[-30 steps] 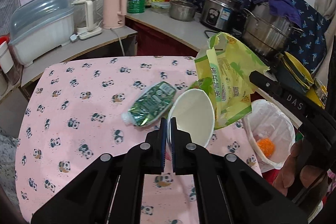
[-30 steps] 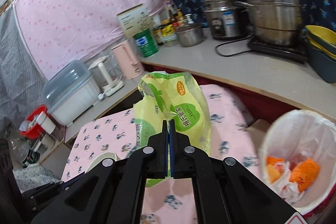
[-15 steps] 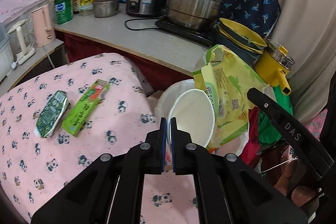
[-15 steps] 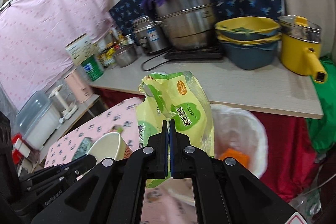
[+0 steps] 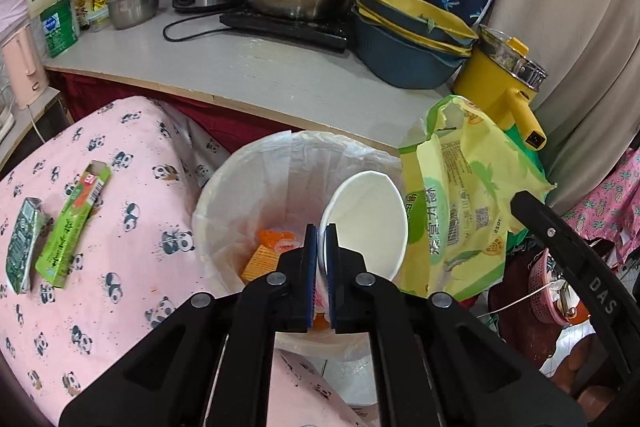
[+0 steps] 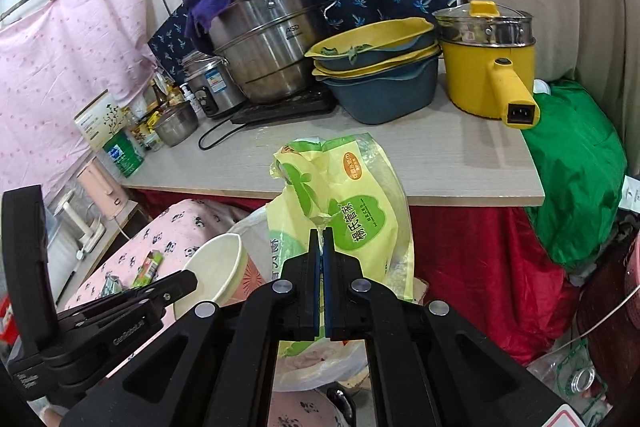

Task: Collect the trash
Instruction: 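Carry the cup and yellow-green bag over the bin and release both, then grasp the green drink pouch with the left tool while the right grasps the green NB juice box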

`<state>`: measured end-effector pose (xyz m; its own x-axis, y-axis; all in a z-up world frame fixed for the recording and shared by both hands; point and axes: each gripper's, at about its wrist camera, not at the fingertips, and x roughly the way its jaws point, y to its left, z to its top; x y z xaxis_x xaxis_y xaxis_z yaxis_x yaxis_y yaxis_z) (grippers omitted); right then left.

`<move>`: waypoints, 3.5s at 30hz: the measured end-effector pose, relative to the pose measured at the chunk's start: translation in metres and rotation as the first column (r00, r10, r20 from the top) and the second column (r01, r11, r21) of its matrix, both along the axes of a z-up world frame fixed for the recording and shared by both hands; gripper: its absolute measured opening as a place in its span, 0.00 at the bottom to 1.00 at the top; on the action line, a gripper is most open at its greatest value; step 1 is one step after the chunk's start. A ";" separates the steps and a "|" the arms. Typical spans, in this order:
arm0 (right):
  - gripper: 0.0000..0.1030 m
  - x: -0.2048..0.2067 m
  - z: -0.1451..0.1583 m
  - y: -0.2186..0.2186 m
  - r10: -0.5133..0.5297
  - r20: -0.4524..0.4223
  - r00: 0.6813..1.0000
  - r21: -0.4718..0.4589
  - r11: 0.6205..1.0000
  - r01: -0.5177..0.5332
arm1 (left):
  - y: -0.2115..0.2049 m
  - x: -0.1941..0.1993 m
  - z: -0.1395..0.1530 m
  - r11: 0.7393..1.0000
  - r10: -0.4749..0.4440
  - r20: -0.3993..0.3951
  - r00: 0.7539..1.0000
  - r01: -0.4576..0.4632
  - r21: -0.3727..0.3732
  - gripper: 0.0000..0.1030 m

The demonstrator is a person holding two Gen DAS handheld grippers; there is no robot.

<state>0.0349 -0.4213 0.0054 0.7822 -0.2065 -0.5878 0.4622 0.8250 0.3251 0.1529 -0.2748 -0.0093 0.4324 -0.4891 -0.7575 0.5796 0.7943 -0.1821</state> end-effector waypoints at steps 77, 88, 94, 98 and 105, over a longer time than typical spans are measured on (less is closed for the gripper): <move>0.48 0.216 -0.095 0.291 0.508 -0.168 0.845 0.209 0.856 -0.473 | 0.319 0.106 -0.055 0.900 0.360 0.159 0.919 -0.387 0.201 0.87; 0.48 0.253 -0.120 0.291 0.506 -0.195 0.841 0.227 0.857 -0.463 | 0.305 0.137 -0.080 0.921 0.293 0.144 0.945 -0.320 0.224 0.89; 0.44 0.263 -0.121 0.297 0.517 -0.189 0.835 0.209 0.852 -0.480 | 0.299 0.147 -0.090 0.934 0.283 0.092 0.955 -0.296 0.198 0.85; 0.32 0.261 -0.124 0.299 0.527 -0.185 0.829 0.213 0.845 -0.490 | 0.297 0.145 -0.095 0.934 0.294 0.068 0.953 -0.302 0.190 0.65; 0.26 0.243 -0.120 0.297 0.526 -0.172 0.833 0.222 0.844 -0.488 | 0.299 0.127 -0.088 0.930 0.329 0.040 0.943 -0.331 0.156 0.54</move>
<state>0.2782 -0.1240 -0.1144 0.5976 0.2966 -0.7449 0.0677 0.9071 0.4155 0.2797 0.0242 -0.0971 0.5595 -0.1909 -0.8065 0.2810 0.9592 -0.0321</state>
